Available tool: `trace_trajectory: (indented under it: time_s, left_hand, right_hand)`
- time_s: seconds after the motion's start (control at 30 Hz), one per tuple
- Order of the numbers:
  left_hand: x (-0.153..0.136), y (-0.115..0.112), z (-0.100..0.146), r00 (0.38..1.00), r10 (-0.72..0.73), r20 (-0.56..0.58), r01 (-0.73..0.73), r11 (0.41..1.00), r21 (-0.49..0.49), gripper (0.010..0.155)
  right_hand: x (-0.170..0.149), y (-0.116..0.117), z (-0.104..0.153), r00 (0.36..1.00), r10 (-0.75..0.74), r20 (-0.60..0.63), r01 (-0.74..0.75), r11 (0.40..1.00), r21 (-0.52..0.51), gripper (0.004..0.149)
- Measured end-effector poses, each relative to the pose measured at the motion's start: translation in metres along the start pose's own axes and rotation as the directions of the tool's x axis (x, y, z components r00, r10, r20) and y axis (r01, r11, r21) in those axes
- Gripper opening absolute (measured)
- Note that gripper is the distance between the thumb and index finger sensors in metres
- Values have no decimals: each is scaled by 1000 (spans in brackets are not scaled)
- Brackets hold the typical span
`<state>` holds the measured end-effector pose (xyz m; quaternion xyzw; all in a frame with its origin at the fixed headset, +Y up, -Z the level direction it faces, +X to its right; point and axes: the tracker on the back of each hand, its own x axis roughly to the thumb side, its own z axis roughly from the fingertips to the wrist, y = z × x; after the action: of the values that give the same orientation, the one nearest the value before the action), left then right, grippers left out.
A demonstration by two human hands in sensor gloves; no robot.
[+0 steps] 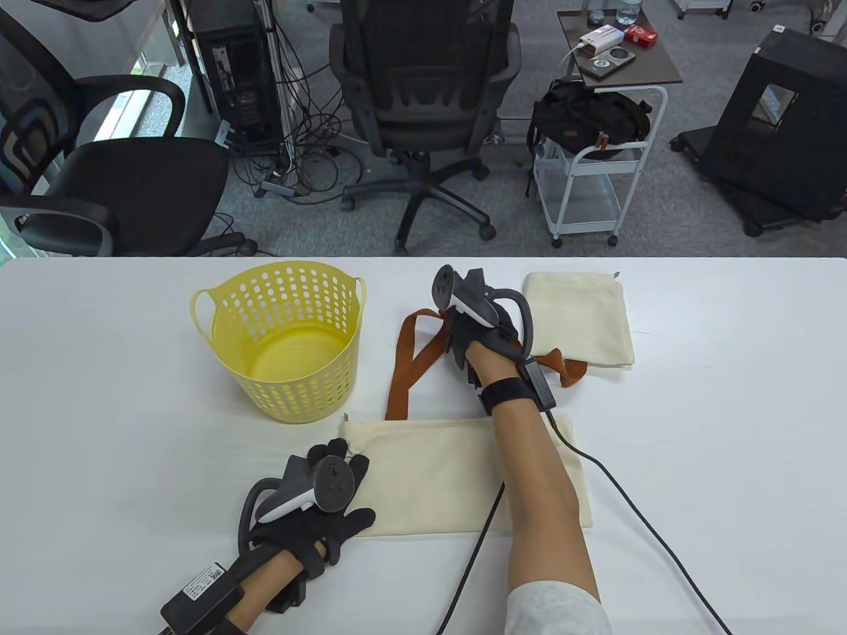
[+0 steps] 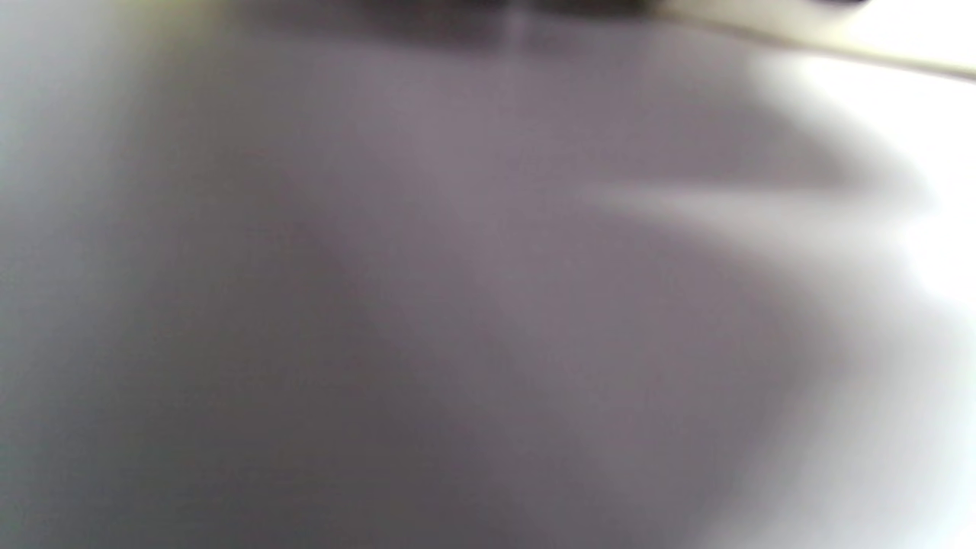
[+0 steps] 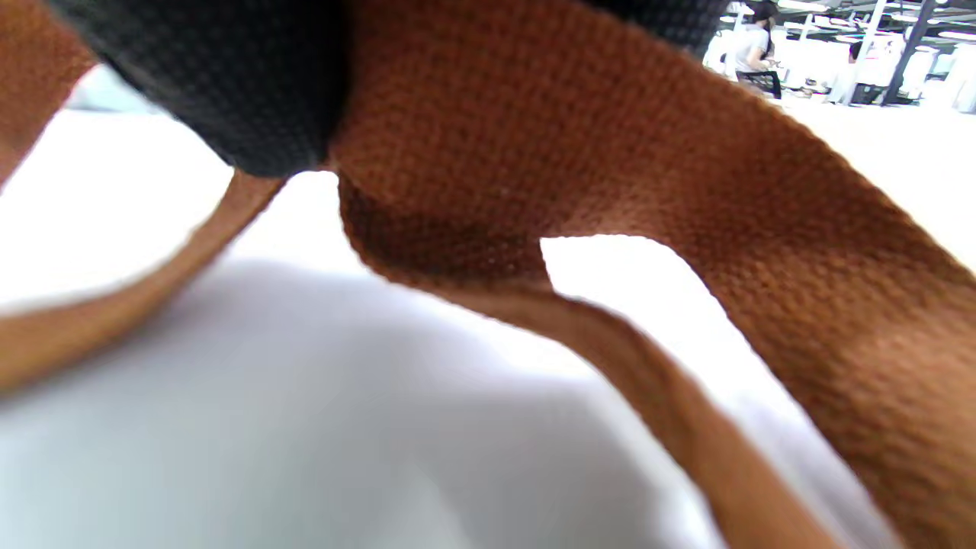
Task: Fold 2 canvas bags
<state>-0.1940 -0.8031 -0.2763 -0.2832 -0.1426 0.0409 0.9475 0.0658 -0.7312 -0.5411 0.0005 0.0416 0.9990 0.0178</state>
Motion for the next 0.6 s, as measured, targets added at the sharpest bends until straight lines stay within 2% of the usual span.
trace_trajectory:
  time_s: [0.1,0.23,0.37,0.6]
  left_hand:
    - [0,0,0,1000,-2,-2,2,1000,-3,83]
    - [0,0,0,1000,-4,-5,4,1000,-3,83]
    - [0,0,1,1000,-5,-7,5,1000,-2,83]
    - [1,1,1,1000,-5,-11,5,1000,-4,82]
  right_hand:
    - [-7,-30,27,995,-70,64,71,997,-27,44]
    - [-13,-52,67,970,-191,149,199,979,-37,43]
    - [-18,-58,125,912,-330,242,346,938,-25,43]
    - [-25,-50,220,815,-381,436,410,912,29,43]
